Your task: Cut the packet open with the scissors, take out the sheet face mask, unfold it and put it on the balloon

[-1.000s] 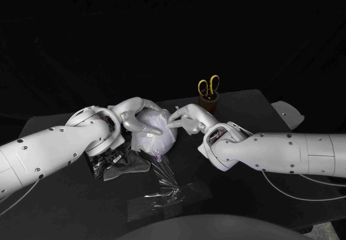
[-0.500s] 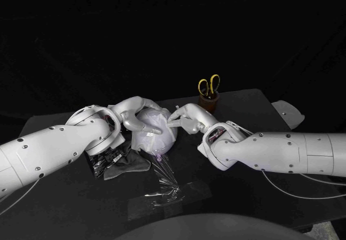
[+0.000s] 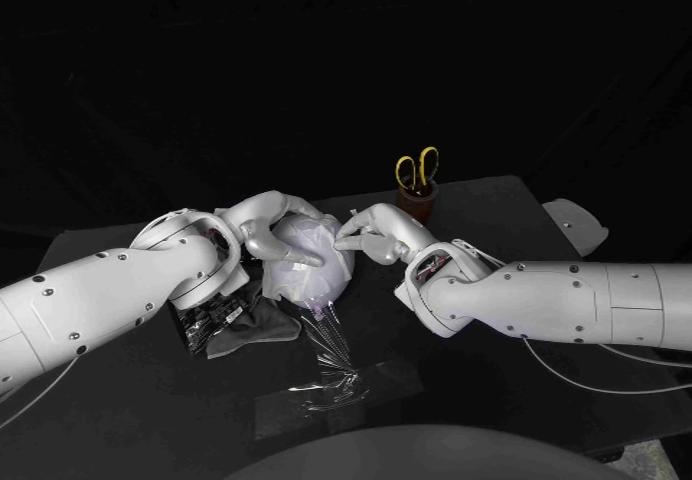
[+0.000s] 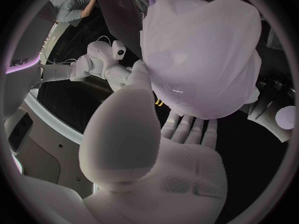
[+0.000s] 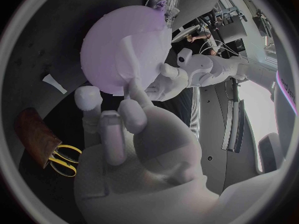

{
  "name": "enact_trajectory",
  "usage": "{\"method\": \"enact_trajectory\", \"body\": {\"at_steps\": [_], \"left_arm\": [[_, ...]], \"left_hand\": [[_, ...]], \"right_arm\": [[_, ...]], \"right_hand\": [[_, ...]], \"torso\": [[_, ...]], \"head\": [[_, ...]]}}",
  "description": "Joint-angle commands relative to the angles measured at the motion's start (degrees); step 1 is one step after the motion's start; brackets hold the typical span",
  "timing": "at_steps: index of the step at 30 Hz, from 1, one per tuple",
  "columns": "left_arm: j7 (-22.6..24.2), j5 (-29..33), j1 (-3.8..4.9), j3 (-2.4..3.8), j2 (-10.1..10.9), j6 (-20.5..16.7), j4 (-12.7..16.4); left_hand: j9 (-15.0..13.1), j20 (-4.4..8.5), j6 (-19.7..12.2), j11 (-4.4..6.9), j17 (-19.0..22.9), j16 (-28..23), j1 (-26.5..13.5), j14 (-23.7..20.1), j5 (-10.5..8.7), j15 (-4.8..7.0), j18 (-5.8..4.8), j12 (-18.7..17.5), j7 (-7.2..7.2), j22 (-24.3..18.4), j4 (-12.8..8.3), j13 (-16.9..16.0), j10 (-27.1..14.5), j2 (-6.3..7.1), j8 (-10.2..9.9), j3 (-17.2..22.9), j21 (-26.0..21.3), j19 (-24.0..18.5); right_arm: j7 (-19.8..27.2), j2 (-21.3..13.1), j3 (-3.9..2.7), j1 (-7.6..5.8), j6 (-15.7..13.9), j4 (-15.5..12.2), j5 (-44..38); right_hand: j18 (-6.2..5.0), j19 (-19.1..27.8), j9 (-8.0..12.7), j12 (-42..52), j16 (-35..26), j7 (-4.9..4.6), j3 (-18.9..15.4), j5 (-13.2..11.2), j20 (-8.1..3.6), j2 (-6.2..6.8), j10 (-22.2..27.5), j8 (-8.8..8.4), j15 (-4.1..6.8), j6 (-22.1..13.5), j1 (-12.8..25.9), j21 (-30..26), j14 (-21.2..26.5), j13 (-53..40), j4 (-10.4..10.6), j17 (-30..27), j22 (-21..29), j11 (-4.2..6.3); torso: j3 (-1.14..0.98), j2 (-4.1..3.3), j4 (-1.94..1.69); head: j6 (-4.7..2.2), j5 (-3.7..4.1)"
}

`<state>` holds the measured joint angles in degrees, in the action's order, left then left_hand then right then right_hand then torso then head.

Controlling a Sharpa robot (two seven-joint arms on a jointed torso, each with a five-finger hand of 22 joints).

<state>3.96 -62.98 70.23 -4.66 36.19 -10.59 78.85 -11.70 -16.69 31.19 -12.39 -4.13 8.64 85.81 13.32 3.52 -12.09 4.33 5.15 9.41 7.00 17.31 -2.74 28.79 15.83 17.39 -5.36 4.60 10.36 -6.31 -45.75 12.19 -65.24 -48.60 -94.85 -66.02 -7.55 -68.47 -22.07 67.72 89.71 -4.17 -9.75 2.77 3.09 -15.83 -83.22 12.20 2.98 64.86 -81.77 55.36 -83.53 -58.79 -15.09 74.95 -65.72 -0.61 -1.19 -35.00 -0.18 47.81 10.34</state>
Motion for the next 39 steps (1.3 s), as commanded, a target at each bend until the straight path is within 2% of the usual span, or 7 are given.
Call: {"method": "enact_trajectory", "body": {"at_steps": [1, 10, 17, 21, 23, 27, 39], "left_arm": [[0.0, 0.21, -0.1, -0.08, -0.05, 1.2, 0.13], [0.04, 0.26, -0.1, -0.08, -0.03, 1.27, 0.18], [0.05, 0.28, -0.1, -0.08, -0.01, 1.32, 0.11], [0.06, 0.29, -0.1, -0.08, 0.01, 1.35, 0.07], [0.08, 0.33, -0.1, -0.08, 0.02, 1.37, 0.05], [0.11, 0.36, -0.1, -0.08, 0.03, 1.38, 0.02], [0.17, 0.41, -0.1, -0.08, -0.02, 1.39, -0.02]], "left_hand": [[-0.06, 0.05, -0.19, -0.05, 0.05, -0.19, 0.61, -0.01, -0.25, 0.18, 0.93, -0.13, 4.85, 0.02, -0.03, -0.01, 0.32, 0.1, -0.28, -0.1, -0.06, 0.31], [-0.06, 0.05, -0.19, -0.05, 0.05, -0.19, 0.61, -0.01, -0.25, 0.18, 0.93, -0.13, 4.85, 0.02, -0.03, -0.01, 0.32, 0.1, -0.28, -0.1, -0.06, 0.31], [-0.05, 0.04, -0.2, -0.03, 0.06, -0.23, 0.66, -0.04, -0.25, 0.18, 0.96, -0.2, 4.84, 0.0, -0.03, -0.01, 0.33, 0.06, -0.31, -0.06, -0.07, 0.29], [-0.05, 0.04, -0.2, -0.03, 0.06, -0.23, 0.66, -0.04, -0.25, 0.18, 0.96, -0.2, 4.84, 0.0, -0.03, -0.01, 0.33, 0.06, -0.31, -0.06, -0.07, 0.29], [-0.05, 0.04, -0.2, -0.03, 0.06, -0.23, 0.66, -0.04, -0.25, 0.18, 0.96, -0.2, 4.84, 0.0, -0.03, -0.01, 0.33, 0.06, -0.31, -0.06, -0.07, 0.29], [-0.05, 0.04, -0.2, -0.03, 0.06, -0.23, 0.66, -0.04, -0.25, 0.18, 0.96, -0.2, 4.84, 0.0, -0.03, -0.01, 0.33, 0.06, -0.31, -0.06, -0.07, 0.29], [-0.03, 0.04, -0.23, -0.01, 0.08, -0.29, 0.68, -0.09, -0.26, 0.19, 0.97, -0.26, 4.83, 0.03, -0.03, 0.0, 0.25, 0.06, -0.34, -0.06, -0.05, 0.34]], "right_arm": [[0.44, 0.12, 0.0, 0.1, -0.73, 0.11, -0.5], [0.18, -0.25, -0.02, 0.16, -0.9, -0.53, -0.63], [-0.26, -1.54, -0.02, 0.18, -0.99, -1.64, -1.41], [-1.37, -2.44, -0.02, 0.18, -0.97, -2.08, -2.32], [-1.84, -2.95, -0.02, 0.18, -0.79, -2.24, -2.73], [-2.6, -3.71, -0.02, 0.18, -0.46, -2.51, -3.52], [-4.36, -4.48, -0.02, 0.18, 0.14, -2.81, -5.38]], "right_hand": [[-0.19, -0.27, -1.69, 22.28, 0.29, 0.17, 3.03, 0.05, -0.12, -0.53, -6.78, 0.69, 0.53, 0.97, -1.12, 0.43, -6.47, -31.21, -1.76, 15.05, -0.33, 1.0], [-0.14, -0.13, -3.84, 22.21, 0.29, 0.4, 6.28, 0.03, -0.28, 0.48, -6.76, 1.61, 0.74, 0.87, -0.27, 0.87, -6.47, -31.17, -1.76, 15.05, -1.0, 1.23], [-0.13, 0.1, -9.16, 20.66, 0.29, 0.64, 16.42, 0.41, -0.28, 3.78, -6.43, 3.36, 0.82, -0.47, 3.27, 1.38, -6.47, -30.36, -1.85, 15.05, -2.13, 1.48], [-0.15, 0.08, -13.64, 20.23, 0.29, 0.56, 29.13, 0.71, -0.22, 8.26, -6.37, 4.39, 0.91, -1.27, 8.48, 1.57, -6.47, -30.13, -1.61, 15.05, -2.83, 1.51], [-0.17, -0.38, -18.21, 20.36, 0.29, 0.78, 43.36, 0.95, -0.4, 12.31, -6.42, 5.52, 0.65, -1.57, 13.99, 1.98, -6.47, -30.19, -1.36, 15.05, -3.62, 2.13], [-0.12, -0.41, -20.3, 20.17, 0.29, 0.79, 47.26, 1.49, -0.45, 14.34, -6.39, 5.98, 1.08, -2.03, 16.25, 1.88, -6.47, -30.09, -0.54, 15.05, -3.79, 1.59], [-0.12, -0.56, -24.26, 20.08, 0.29, 0.95, 52.11, 3.72, -0.67, 16.55, -6.38, 7.24, 1.23, -2.76, 17.69, 1.86, -6.47, -30.04, 1.17, 15.05, -4.2, 1.76]], "torso": [[0.0, -0.02, 0.01], [0.01, 0.03, 0.01], [-0.01, 0.02, 0.04], [-0.01, 0.02, 0.06], [-0.01, 0.05, 0.06], [-0.01, 0.06, 0.07], [0.02, 0.0, 0.01]], "head": [[0.05, 0.02], [0.32, 0.16], [0.51, 0.17], [0.56, 0.16], [0.62, 0.18], [0.62, 0.15], [0.48, 0.26]]}}
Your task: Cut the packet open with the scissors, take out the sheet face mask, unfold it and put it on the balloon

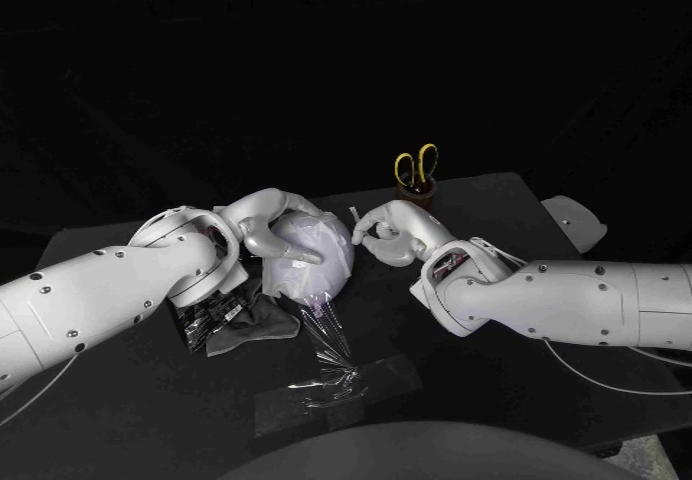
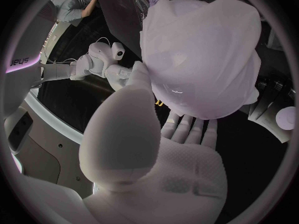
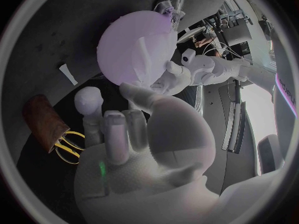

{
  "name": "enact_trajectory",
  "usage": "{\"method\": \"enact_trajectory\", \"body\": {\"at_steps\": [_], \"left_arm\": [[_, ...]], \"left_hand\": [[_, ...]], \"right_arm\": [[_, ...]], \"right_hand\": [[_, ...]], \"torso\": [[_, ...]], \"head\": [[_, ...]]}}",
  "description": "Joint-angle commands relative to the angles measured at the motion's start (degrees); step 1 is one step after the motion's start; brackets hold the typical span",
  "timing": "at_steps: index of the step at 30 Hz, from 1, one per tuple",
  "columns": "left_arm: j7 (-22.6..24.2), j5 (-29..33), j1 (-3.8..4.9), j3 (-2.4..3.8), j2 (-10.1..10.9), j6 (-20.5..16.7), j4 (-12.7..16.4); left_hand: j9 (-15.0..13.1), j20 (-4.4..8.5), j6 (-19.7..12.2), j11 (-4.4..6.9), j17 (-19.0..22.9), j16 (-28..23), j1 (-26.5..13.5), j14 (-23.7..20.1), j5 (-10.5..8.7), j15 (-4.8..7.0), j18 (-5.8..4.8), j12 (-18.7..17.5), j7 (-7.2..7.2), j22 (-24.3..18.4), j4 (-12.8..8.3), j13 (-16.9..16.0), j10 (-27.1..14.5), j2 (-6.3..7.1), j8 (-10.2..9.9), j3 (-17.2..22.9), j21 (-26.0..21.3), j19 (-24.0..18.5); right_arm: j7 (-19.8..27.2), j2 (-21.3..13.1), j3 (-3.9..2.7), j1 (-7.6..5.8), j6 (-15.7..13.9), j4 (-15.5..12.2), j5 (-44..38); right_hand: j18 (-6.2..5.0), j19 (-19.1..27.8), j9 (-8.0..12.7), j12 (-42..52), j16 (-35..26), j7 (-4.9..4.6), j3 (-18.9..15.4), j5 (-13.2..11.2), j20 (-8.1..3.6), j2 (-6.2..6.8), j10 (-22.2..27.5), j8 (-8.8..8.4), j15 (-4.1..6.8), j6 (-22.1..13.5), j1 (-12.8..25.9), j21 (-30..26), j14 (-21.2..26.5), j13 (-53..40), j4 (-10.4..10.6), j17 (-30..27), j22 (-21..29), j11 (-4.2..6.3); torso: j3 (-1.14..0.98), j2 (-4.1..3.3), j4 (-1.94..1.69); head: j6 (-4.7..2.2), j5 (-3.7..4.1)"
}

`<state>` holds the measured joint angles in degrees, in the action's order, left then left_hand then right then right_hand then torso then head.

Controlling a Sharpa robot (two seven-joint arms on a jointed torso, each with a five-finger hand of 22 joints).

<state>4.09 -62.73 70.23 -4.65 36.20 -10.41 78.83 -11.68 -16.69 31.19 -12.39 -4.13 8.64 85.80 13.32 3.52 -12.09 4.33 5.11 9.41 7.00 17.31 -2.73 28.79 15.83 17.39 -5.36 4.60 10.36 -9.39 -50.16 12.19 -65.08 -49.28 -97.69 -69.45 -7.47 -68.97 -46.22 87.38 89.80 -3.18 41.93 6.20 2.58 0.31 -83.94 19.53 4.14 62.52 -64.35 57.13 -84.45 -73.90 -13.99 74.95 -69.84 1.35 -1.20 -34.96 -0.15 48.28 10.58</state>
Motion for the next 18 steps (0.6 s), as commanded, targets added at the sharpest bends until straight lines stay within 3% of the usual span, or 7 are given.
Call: {"method": "enact_trajectory", "body": {"at_steps": [1, 6, 7, 12, 15, 18], "left_arm": [[0.04, 0.16, -0.1, -0.1, -0.03, 1.21, 0.0], [0.07, 0.16, -0.1, -0.1, -0.04, 1.2, -0.02], [0.07, 0.17, -0.1, -0.1, -0.04, 1.2, -0.03], [0.09, 0.17, -0.1, -0.1, -0.08, 1.25, -0.07], [0.1, 0.18, -0.1, -0.11, -0.1, 1.29, -0.1], [0.12, 0.18, -0.1, -0.11, -0.1, 1.32, -0.11]], "left_hand": [[-0.05, 0.05, -0.23, -0.01, 0.09, -0.29, 0.68, -0.09, -0.26, 0.19, 0.97, -0.22, 4.83, 0.03, -0.03, -0.01, 0.25, 0.06, -0.34, -0.06, -0.05, 0.34], [-0.05, 0.05, -0.23, -0.01, 0.09, -0.29, 0.68, -0.09, -0.26, 0.19, 0.97, -0.22, 4.83, 0.03, -0.03, -0.01, 0.25, 0.06, -0.34, -0.06, -0.05, 0.34], [-0.05, 0.05, -0.23, -0.01, 0.09, -0.29, 0.68, -0.09, -0.26, 0.19, 0.97, -0.22, 4.83, 0.03, -0.03, -0.01, 0.25, 0.06, -0.34, -0.06, -0.05, 0.34], [-0.05, 0.05, -0.23, -0.01, 0.09, -0.29, 0.68, -0.09, -0.26, 0.19, 0.97, -0.22, 4.83, 0.03, -0.03, -0.01, 0.25, 0.06, -0.34, -0.06, -0.05, 0.34], [-0.03, 0.04, -0.26, 0.03, 0.11, -0.36, 0.71, -0.13, -0.26, 0.22, 1.0, -0.31, 4.8, 0.03, -0.02, -0.01, 0.21, 0.06, -0.38, -0.09, -0.04, 0.36], [-0.03, 0.04, -0.26, 0.03, 0.11, -0.36, 0.71, -0.13, -0.26, 0.22, 1.0, -0.31, 4.8, 0.03, -0.02, -0.01, 0.21, 0.06, -0.38, -0.09, -0.04, 0.36]], "right_arm": [[-1.3, -0.13, -0.03, 0.02, 0.76, 0.11, -1.74], [2.36, -0.26, -0.02, 0.01, -0.59, 0.27, 2.16], [3.32, -0.25, -0.03, 0.01, -0.78, 0.23, 2.89], [7.34, -0.17, -0.03, 0.01, -0.17, -0.23, 5.35], [7.67, -0.11, -0.03, 0.01, 0.86, -0.35, 5.1], [7.12, -0.03, -0.02, 0.01, 1.8, -0.28, 4.44]], "right_hand": [[-0.21, -0.06, -0.11, 0.42, 0.2, -0.05, 0.43, 0.29, -0.16, 0.42, -5.66, -0.08, 0.07, -0.41, 0.27, 0.08, -5.55, -14.93, 0.07, 15.05, -0.08, -0.2], [-0.42, 0.92, -0.65, -0.34, -0.23, -0.22, 1.05, -2.99, 0.03, 1.07, -5.5, -0.78, -0.04, -1.67, 1.29, -1.56, -5.32, -14.54, 2.11, 14.05, 0.77, -0.35], [-0.44, 1.31, -0.08, -1.74, -0.37, -0.7, -0.33, -2.92, 0.25, 2.86, -5.22, -2.33, -0.36, -3.97, 2.69, -2.28, -5.25, -13.81, 3.15, 13.75, 1.17, -0.78], [-0.39, 1.58, 3.05, -2.02, -0.36, -2.53, -6.27, -3.03, 1.04, 7.12, -5.15, -6.9, -1.8, -7.09, 5.94, -3.47, -5.25, -13.69, 6.71, 13.78, 1.86, -2.37], [-0.49, 1.53, 5.66, -2.67, -0.44, -3.41, -9.16, -2.47, 1.67, 8.47, -4.98, -9.66, -2.45, -7.44, 5.08, -4.32, -5.2, -13.39, 8.25, 13.61, 2.38, -3.14], [-0.54, 1.46, 6.76, -2.79, -0.44, -3.57, -10.58, -2.18, 1.91, 8.97, -4.94, -10.62, -2.62, -7.09, 4.72, -4.65, -5.19, -13.34, 9.12, 13.6, 2.56, -3.31]], "torso": [[0.04, -0.04, 0.01], [0.03, 0.0, 0.03], [0.02, 0.0, 0.02], [0.01, -0.02, -0.01], [0.02, -0.01, -0.01], [0.03, -0.05, -0.04]], "head": [[0.0, 0.0], [-0.08, -0.1], [-0.12, -0.1], [-0.26, -0.14], [-0.26, -0.12], [-0.23, -0.14]]}}
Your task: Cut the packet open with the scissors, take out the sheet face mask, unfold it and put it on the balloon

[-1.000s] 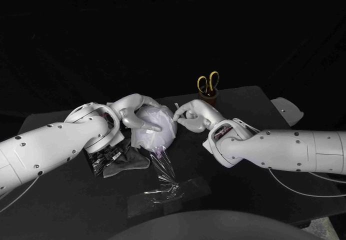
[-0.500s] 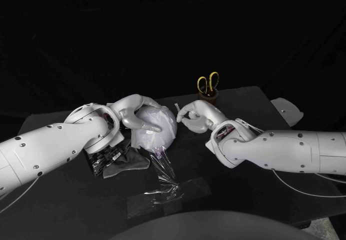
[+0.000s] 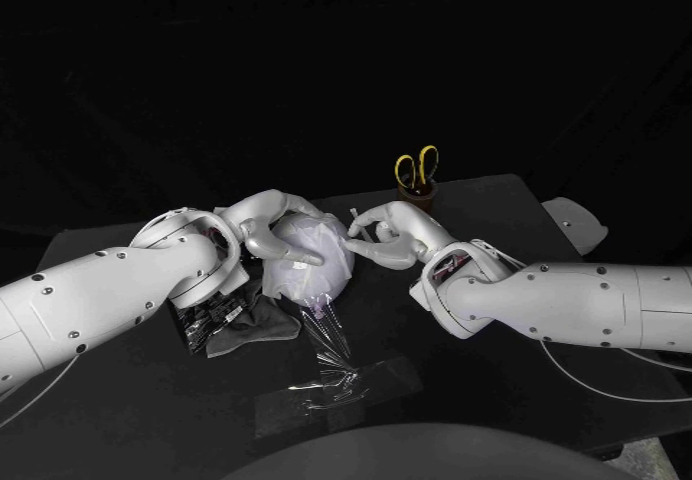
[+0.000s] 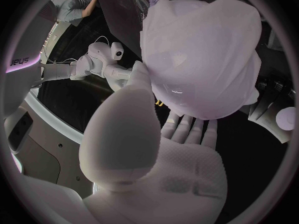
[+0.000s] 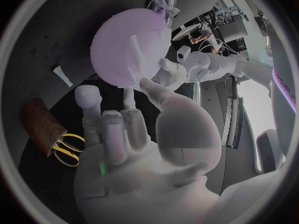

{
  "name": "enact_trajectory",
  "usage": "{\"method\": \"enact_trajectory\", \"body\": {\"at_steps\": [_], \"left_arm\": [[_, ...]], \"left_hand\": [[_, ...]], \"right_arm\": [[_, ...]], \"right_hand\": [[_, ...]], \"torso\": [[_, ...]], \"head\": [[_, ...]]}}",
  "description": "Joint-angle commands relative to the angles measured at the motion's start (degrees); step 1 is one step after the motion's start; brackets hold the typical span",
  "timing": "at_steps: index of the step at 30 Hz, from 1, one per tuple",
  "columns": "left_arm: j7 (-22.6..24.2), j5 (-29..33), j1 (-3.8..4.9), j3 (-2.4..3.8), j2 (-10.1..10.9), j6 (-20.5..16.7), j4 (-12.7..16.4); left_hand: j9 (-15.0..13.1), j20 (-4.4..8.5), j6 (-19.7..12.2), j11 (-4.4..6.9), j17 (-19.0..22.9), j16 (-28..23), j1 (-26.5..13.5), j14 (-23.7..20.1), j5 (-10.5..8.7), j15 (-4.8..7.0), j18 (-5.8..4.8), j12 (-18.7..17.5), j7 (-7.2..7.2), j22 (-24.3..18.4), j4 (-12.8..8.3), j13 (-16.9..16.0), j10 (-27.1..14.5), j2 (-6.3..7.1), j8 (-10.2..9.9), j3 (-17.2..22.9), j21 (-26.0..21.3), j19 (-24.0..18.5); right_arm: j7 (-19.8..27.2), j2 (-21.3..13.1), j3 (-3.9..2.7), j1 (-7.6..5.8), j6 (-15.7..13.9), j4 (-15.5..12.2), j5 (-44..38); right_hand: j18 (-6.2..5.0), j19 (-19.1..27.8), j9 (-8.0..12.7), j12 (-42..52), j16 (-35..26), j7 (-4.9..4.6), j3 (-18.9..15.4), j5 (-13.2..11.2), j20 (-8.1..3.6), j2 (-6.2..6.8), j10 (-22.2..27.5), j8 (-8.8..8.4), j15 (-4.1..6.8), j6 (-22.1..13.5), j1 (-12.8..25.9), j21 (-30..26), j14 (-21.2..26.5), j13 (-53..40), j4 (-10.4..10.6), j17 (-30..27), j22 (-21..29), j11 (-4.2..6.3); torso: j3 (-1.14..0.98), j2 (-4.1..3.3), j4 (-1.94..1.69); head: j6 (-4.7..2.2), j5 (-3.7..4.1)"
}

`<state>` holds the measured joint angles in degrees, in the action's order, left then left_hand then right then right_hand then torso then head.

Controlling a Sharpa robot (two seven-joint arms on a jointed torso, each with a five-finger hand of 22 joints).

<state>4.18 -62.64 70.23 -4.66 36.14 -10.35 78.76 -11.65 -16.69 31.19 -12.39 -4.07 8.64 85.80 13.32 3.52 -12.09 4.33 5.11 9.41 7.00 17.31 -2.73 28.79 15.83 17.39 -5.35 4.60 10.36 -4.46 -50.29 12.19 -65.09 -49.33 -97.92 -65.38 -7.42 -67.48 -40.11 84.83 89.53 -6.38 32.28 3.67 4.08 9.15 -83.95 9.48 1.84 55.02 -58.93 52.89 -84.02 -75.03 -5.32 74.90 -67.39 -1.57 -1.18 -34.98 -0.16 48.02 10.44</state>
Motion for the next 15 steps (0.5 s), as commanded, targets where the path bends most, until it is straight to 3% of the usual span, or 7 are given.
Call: {"method": "enact_trajectory", "body": {"at_steps": [1, 3, 7, 15], "left_arm": [[0.03, 0.09, -0.1, -0.1, -0.04, 1.27, -0.03], [0.03, 0.1, -0.1, -0.1, -0.03, 1.27, -0.03], [0.04, 0.1, -0.1, -0.1, 0.01, 1.28, 0.02], [0.05, 0.13, -0.1, -0.1, 0.09, 1.28, 0.07]], "left_hand": [[-0.06, 0.04, -0.26, 0.03, 0.05, -0.36, 0.71, -0.13, -0.26, 0.22, 1.0, -0.31, 4.8, 0.03, -0.03, -0.01, 0.21, 0.06, -0.38, -0.09, -0.04, 0.36], [-0.06, 0.04, -0.27, 0.04, 0.06, -0.39, 0.72, -0.17, -0.26, 0.22, 1.01, -0.33, 4.79, 0.05, -0.03, -0.01, 0.21, 0.06, -0.39, -0.1, -0.03, 0.4], [-0.06, 0.04, -0.27, 0.04, 0.06, -0.39, 0.72, -0.17, -0.26, 0.22, 1.01, -0.33, 4.79, 0.05, -0.03, -0.01, 0.21, 0.06, -0.39, -0.1, -0.03, 0.4], [-0.06, 0.04, -0.27, 0.04, 0.06, -0.39, 0.72, -0.17, -0.26, 0.22, 1.01, -0.33, 4.79, 0.05, -0.03, -0.01, 0.21, 0.06, -0.39, -0.1, -0.03, 0.4]], "right_arm": [[1.92, 0.15, -0.03, 0.02, 2.15, 0.02, 0.16], [1.35, 0.29, -0.03, 0.02, 2.7, 0.24, -0.19], [0.63, 0.58, -0.03, 0.02, 3.12, 0.62, -0.58], [0.41, 1.45, -0.03, 0.02, 3.08, 1.17, -0.8]], "right_hand": [[-0.6, -0.03, 0.8, -0.27, -0.17, -0.38, -1.14, 0.41, 0.44, 0.21, -4.93, -0.7, -0.33, 0.47, -0.76, -0.45, -5.63, -12.19, 0.58, 13.67, 0.14, -0.4], [-0.69, 0.1, 1.74, -0.76, -0.41, -0.52, -2.97, 0.83, 0.61, 1.05, -4.8, -1.62, -0.49, 0.49, -0.42, -1.05, -5.48, -11.96, 1.75, 13.12, 0.47, -0.59], [-0.74, 0.06, 2.49, -1.02, -0.42, -0.48, -4.45, 1.31, 0.72, 1.25, -4.72, -2.16, -0.49, 1.07, -0.76, -1.38, -5.47, -11.84, 2.86, 13.1, 0.64, -0.54], [-0.7, -0.39, 3.25, -0.14, -0.12, -0.09, -5.23, 1.89, 0.68, 0.29, -4.93, -2.25, -0.27, 2.91, -2.22, -1.2, -5.64, -12.29, 4.0, 13.78, 0.48, -0.23]], "torso": [[0.01, -0.03, -0.03], [0.01, -0.04, -0.01], [0.0, -0.05, -0.07], [-0.01, -0.05, -0.03]], "head": [[0.03, 0.0], [0.05, -0.01], [0.09, -0.05], [0.14, -0.13]]}}
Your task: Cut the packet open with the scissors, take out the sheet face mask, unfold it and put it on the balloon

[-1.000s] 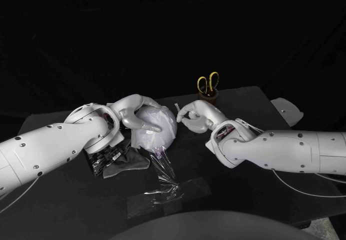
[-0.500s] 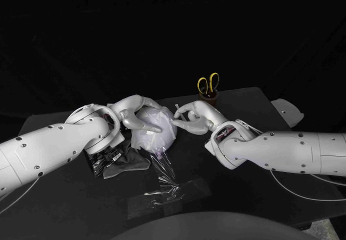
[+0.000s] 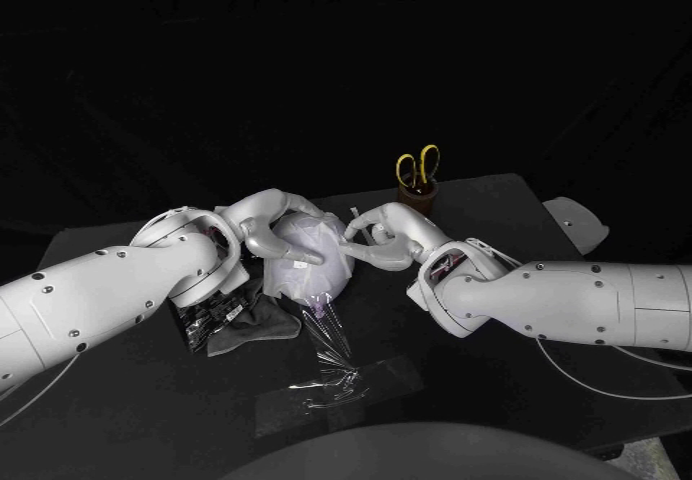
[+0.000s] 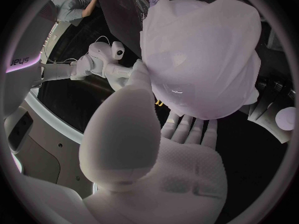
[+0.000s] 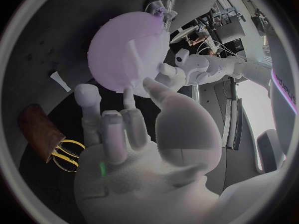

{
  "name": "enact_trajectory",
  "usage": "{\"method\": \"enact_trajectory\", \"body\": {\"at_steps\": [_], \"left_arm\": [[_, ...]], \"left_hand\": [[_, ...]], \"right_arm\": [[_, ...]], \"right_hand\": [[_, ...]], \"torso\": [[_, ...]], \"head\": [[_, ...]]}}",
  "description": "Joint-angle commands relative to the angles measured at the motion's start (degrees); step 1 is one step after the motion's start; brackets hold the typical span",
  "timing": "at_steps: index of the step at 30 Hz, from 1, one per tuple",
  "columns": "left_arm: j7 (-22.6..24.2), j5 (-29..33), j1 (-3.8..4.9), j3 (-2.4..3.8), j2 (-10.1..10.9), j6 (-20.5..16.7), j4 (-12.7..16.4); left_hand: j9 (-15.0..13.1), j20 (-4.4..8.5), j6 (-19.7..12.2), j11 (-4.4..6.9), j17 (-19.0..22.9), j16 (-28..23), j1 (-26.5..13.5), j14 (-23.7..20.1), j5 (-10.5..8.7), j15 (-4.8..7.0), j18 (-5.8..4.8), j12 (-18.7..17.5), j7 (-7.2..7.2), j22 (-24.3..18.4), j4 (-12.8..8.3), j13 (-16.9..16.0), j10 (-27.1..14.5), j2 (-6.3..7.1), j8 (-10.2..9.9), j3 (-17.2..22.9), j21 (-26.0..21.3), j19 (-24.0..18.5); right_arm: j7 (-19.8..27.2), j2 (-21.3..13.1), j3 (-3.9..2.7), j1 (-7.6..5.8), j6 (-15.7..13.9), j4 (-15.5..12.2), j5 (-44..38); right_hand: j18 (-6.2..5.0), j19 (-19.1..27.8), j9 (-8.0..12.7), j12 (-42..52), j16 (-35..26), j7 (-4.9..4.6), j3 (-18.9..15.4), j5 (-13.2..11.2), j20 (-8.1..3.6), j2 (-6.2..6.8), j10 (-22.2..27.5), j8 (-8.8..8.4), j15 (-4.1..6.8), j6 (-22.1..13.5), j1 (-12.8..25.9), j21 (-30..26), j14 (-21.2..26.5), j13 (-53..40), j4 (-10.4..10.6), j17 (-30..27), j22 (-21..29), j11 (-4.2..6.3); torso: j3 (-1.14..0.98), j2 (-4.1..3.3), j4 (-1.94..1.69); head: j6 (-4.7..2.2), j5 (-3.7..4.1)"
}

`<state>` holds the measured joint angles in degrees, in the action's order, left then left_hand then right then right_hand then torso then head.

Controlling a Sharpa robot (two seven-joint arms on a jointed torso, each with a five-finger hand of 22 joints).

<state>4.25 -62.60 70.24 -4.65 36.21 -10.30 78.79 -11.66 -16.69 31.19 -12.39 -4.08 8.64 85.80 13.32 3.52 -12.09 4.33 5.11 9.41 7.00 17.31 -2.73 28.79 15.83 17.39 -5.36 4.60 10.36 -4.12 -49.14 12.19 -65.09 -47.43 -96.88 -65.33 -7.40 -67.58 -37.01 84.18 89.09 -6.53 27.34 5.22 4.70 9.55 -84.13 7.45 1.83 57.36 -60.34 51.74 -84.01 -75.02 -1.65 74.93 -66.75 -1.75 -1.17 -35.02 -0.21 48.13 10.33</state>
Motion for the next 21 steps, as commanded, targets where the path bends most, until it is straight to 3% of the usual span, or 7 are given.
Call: {"method": "enact_trajectory", "body": {"at_steps": [1, 13, 21], "left_arm": [[-0.02, 0.09, -0.11, -0.1, 0.02, 1.22, 0.04], [0.06, 0.16, -0.11, -0.1, 0.0, 1.15, 0.12], [0.09, 0.19, -0.11, -0.1, 0.0, 1.15, 0.16]], "left_hand": [[-0.05, 0.04, -0.27, 0.04, 0.07, -0.39, 0.72, -0.17, -0.26, 0.22, 1.01, -0.32, 4.79, 0.05, -0.03, -0.01, 0.21, 0.06, -0.39, -0.09, -0.03, 0.4], [-0.03, 0.04, -0.3, 0.06, 0.09, -0.46, 0.77, -0.23, -0.26, 0.24, 1.04, -0.4, 4.77, 0.04, -0.03, 0.0, 0.19, 0.04, -0.43, -0.09, -0.03, 0.42], [-0.03, 0.04, -0.3, 0.06, 0.09, -0.46, 0.77, -0.23, -0.26, 0.24, 1.04, -0.4, 4.77, 0.04, -0.03, 0.0, 0.19, 0.04, -0.43, -0.09, -0.03, 0.42]], "right_arm": [[0.06, 0.37, -0.02, 0.02, 1.19, 0.19, -0.85], [-0.1, 1.39, -0.03, 0.02, 2.0, 1.73, -0.88], [-0.24, 2.15, -0.03, 0.02, 2.81, 2.64, -0.87]], "right_hand": [[-0.71, -0.3, 0.15, 0.51, 0.32, 0.06, -0.29, 0.34, 0.06, -0.12, -4.75, -0.21, -0.26, 0.57, -0.81, -0.06, -5.65, -12.31, 0.33, 13.75, -0.16, -0.04], [-0.68, -0.63, 1.28, 1.12, 0.54, 0.64, 0.27, -0.81, -0.14, -2.53, -4.88, -0.55, 0.16, 2.56, -3.27, -0.11, -5.77, -12.63, 1.51, 14.23, -0.25, 0.46], [-0.66, -0.74, 1.6, 1.32, 0.65, 0.81, 0.54, -1.27, -0.2, -3.18, -4.93, -0.64, 0.26, 3.15, -3.96, -0.09, -5.84, -12.74, 1.82, 14.49, -0.31, 0.6]], "torso": [[-0.02, -0.01, 0.01], [-0.01, 0.0, 0.01], [-0.01, 0.02, 0.0]], "head": [[0.03, -0.02], [0.08, -0.08], [0.17, -0.06]]}}
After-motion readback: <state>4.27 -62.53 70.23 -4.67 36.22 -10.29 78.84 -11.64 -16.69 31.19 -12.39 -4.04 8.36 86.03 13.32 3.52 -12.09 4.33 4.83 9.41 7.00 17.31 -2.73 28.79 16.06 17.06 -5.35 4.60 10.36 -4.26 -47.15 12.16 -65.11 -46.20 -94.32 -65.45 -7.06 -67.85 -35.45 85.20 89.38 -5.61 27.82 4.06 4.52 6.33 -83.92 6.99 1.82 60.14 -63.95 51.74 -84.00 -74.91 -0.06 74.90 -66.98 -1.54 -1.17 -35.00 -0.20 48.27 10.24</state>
